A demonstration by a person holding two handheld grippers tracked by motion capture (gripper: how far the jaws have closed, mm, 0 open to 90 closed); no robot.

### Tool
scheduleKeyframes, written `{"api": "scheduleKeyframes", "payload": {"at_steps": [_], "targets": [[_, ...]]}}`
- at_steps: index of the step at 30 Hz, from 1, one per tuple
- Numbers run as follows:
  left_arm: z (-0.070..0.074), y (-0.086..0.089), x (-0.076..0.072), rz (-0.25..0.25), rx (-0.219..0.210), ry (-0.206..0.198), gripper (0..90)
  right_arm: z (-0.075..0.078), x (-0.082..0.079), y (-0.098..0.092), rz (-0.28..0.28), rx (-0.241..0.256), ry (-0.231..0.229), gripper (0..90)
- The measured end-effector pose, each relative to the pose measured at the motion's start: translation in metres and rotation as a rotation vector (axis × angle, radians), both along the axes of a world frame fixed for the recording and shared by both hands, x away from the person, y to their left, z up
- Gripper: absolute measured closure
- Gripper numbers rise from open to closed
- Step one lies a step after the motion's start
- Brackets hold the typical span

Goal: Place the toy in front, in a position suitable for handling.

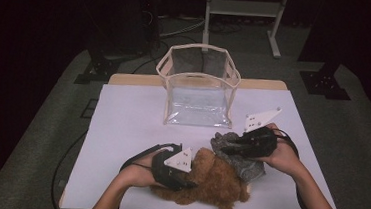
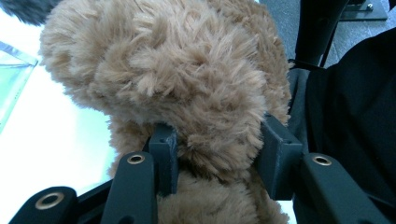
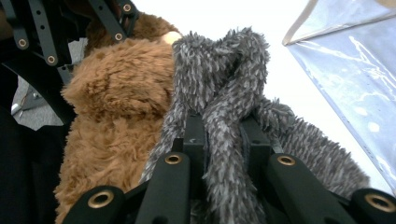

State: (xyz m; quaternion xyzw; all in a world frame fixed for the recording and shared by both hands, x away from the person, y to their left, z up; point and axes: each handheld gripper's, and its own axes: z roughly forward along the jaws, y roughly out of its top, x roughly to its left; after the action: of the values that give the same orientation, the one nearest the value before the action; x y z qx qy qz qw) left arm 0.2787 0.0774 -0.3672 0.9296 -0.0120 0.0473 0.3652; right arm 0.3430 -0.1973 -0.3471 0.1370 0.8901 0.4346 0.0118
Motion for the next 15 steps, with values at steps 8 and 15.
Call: {"api": "scheduleKeyframes", "payload": {"at_steps": [8, 15], "targets": [[0.000, 0.000, 0.002, 0.023, -0.007, -0.004, 55.3, -0.012, 0.008, -0.030, -0.087, -0.038, 0.056, 75.9], [0.000, -0.001, 0.003, 0.018, 0.001, -0.008, 55.4, -0.006, 0.000, -0.019, -0.045, -0.010, 0.034, 76.0]]}}
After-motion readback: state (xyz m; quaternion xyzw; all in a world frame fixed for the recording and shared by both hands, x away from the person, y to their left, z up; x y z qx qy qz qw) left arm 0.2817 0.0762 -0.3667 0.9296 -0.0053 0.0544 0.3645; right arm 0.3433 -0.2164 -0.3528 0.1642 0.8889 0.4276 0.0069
